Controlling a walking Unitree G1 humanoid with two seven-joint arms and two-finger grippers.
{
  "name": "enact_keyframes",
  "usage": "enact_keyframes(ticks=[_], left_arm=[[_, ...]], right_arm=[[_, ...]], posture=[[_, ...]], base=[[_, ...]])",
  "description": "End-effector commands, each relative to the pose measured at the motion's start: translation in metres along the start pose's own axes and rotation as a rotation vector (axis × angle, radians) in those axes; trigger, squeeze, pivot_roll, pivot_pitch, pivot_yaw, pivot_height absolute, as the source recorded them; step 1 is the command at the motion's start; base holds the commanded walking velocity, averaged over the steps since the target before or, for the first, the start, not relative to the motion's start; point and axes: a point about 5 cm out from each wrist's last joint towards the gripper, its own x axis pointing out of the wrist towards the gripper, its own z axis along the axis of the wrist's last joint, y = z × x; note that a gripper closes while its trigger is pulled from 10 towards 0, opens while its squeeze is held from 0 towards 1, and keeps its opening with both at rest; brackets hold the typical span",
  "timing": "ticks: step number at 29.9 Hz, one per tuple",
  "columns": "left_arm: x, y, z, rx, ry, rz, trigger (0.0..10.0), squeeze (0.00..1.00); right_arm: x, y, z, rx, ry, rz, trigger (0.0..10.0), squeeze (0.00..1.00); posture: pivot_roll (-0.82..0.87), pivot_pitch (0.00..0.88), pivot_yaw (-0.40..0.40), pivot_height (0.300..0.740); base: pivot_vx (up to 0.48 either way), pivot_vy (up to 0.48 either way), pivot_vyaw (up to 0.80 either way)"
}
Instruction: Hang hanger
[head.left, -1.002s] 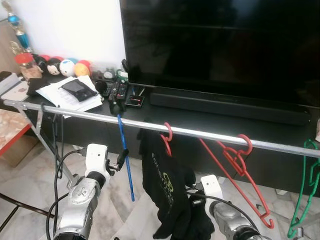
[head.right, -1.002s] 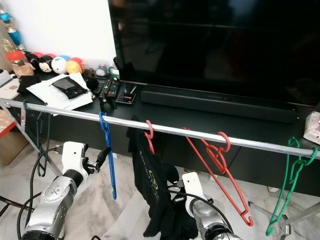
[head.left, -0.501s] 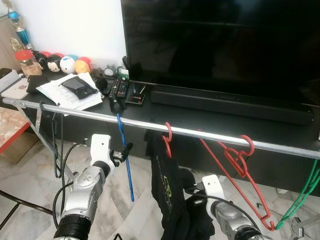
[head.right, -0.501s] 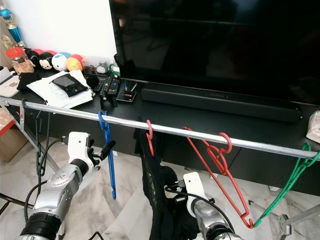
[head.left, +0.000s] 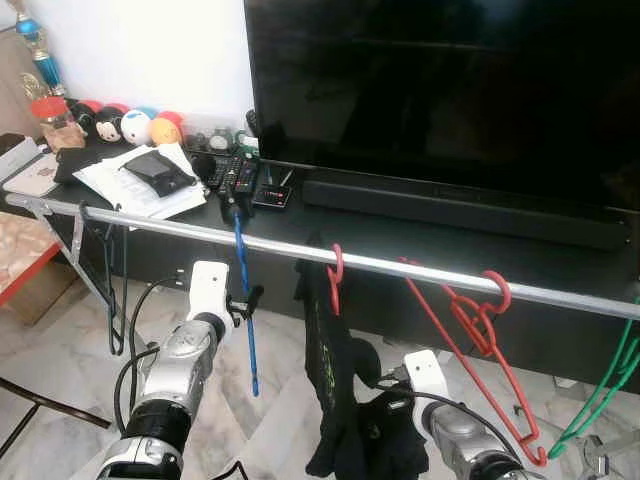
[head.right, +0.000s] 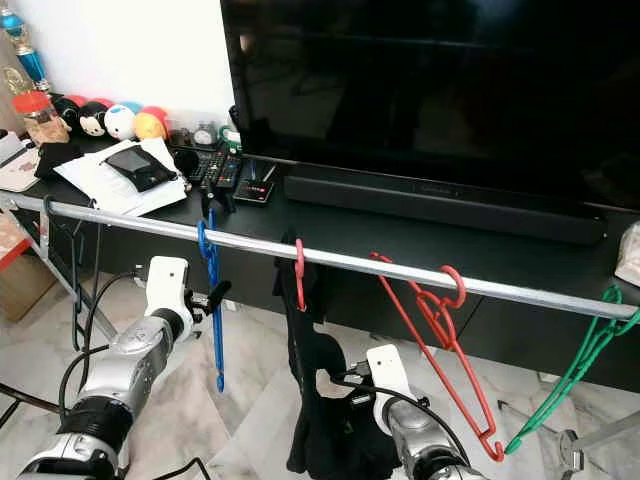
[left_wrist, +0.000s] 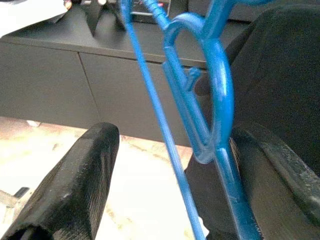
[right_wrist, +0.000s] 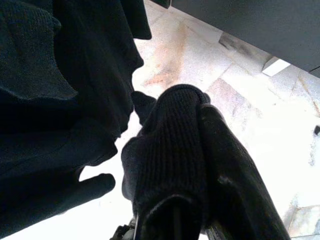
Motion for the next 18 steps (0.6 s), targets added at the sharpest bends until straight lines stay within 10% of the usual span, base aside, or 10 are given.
enact_keyframes(ticks=[1, 16, 17, 18], left_arm=[[0.0024, 0.0018, 0.0026, 0.027, -0.004, 0.012, 10.0, 0.00], [0.0041, 0.0000, 0.0029, 0.021, -0.035, -0.045, 10.0, 0.00], [0.0039, -0.0011, 0.0013, 0.022, -0.035, -0.060, 0.0, 0.00], [0.0039, -0.0011, 0.0013, 0.022, -0.035, -0.060, 0.0, 0.00]], right_arm=[[0.0001, -0.0006, 0.0024, -0.001, -0.013, 0.000, 10.0, 0.00], [0.0001, -0.0001, 0.0023, -0.002, -0.014, 0.005, 10.0, 0.00], [0.0001, -0.0002, 0.0022, -0.002, -0.014, 0.005, 10.0, 0.00], [0.0001, -0.0002, 0.0022, -0.002, -0.014, 0.005, 10.0, 0.00]], posture=[[-0.03, 0.000, -0.009, 0.740], [-0.03, 0.000, -0.007, 0.740], [-0.03, 0.000, -0.007, 0.740], [-0.03, 0.000, -0.007, 0.740]], base=[[0.000, 0.000, 0.00], [0.000, 0.000, 0.00], [0.000, 0.000, 0.00], [0.000, 0.000, 0.00]])
